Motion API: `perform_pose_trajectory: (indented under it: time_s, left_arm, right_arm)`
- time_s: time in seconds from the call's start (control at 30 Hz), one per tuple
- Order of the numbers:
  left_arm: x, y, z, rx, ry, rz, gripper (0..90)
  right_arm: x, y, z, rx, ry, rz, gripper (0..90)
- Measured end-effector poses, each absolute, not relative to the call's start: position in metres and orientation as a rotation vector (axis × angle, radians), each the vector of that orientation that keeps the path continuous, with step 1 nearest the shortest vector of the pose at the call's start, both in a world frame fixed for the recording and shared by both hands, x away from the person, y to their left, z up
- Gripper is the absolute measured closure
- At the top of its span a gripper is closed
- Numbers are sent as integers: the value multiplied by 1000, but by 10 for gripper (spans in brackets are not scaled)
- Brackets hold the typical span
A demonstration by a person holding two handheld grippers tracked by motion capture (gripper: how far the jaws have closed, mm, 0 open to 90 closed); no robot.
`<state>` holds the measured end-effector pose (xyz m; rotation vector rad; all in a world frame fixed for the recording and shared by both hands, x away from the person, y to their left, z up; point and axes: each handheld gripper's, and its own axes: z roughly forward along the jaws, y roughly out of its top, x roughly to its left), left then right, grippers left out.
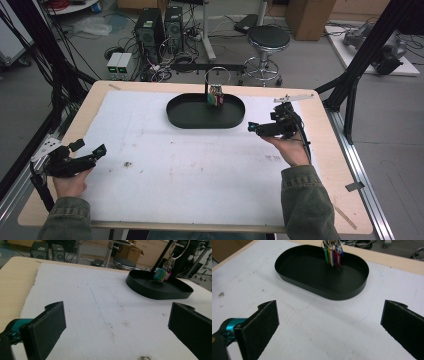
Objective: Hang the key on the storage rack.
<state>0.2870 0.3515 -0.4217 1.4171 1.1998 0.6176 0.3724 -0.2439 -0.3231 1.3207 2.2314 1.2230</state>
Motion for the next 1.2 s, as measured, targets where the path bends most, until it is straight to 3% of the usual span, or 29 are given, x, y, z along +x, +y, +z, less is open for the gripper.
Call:
perform_pose_trajectory:
  time_s: [1.2]
  left_arm:
    - [283, 351, -421, 1424, 1205, 625, 18]
  right_arm:
    - [309, -289, -390, 1450, 2080, 1273, 5]
